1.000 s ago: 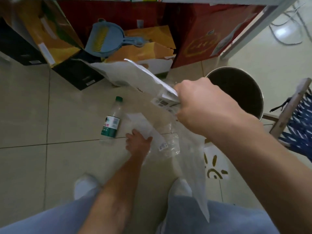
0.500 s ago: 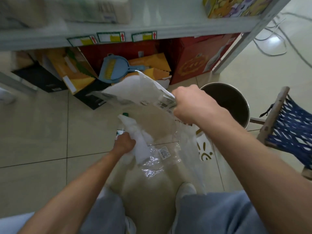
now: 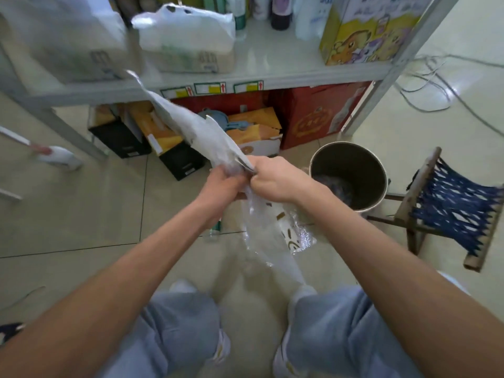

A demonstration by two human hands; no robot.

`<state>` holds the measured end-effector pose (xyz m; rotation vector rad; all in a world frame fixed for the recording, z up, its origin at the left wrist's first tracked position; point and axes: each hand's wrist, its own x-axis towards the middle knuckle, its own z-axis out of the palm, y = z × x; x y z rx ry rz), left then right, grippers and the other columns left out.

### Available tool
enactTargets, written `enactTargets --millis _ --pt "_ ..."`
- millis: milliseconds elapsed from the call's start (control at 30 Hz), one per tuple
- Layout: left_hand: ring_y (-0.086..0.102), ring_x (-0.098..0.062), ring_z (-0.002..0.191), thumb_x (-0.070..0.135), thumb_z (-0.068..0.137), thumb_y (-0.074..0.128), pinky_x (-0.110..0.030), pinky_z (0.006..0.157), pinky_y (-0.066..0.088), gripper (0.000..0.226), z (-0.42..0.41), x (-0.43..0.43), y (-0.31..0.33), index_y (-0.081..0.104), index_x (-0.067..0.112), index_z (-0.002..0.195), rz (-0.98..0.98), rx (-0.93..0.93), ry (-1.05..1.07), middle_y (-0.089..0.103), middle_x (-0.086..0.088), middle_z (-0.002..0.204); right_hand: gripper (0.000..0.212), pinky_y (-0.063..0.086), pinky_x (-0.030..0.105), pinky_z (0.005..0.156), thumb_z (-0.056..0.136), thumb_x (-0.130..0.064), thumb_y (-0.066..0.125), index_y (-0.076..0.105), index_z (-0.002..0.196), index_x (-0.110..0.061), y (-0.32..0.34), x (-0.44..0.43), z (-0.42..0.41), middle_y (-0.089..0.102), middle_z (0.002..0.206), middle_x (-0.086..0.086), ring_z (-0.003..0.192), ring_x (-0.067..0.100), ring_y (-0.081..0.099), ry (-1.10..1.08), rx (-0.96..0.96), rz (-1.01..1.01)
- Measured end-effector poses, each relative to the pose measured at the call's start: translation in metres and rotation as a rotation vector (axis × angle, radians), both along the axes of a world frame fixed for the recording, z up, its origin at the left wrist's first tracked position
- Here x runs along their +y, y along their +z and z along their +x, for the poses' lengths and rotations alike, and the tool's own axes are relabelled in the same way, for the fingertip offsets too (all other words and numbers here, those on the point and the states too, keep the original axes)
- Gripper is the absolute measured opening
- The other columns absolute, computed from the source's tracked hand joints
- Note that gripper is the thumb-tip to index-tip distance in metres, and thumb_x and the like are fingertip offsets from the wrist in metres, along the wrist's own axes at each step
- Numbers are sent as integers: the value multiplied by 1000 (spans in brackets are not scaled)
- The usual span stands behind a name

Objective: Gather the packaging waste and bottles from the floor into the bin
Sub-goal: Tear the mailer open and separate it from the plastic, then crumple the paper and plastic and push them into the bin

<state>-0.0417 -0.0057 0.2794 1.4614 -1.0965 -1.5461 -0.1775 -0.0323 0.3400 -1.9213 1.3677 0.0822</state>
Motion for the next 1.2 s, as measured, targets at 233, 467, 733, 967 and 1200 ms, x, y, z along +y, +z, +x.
enactTargets --millis 233,467,733,967,1200 --pt "68 -32 114 5 84 65 -48 98 54 44 -7 17 8 69 6 127 5 126 12 73 -16 119 55 58 35 75 82 -39 62 53 136 -35 13 26 -15 69 111 3 91 20 67 -52 -90 26" --pt "53 -28 110 16 97 52 -46 102 38 23 -11 25 10 68 4 108 76 309 -148 66 -12 110 36 58 50 85 89 -19 60 55 125 -19 5 34 -23 62 113 13 96 35 65 -123 92 -123" --pt "52 -25 139 36 97 52 -47 115 33 55 15 -8 -23 55 10 146 156 325 -352 57 -9 149 23 60 47 77 90 -13 60 68 111 -20 5 6 -37 67 99 12 84 34 66 -298 148 -211" --pt "71 -32 113 15 92 64 -34 83 54 17 48 -7 -161 75 8 103 398 -351 -461 77 -12 113 26 50 36 60 91 -11 62 62 117 -15 -12 -14 -58 63 100 12 79 28 63 -338 349 -138" --pt "28 -27 152 47 85 74 -41 118 33 92 -25 66 -311 31 13 159 271 -911 -774 24 -9 168 18 35 27 47 91 -4 59 57 105 -16 -27 -19 -57 56 87 7 66 18 53 -249 402 -118"
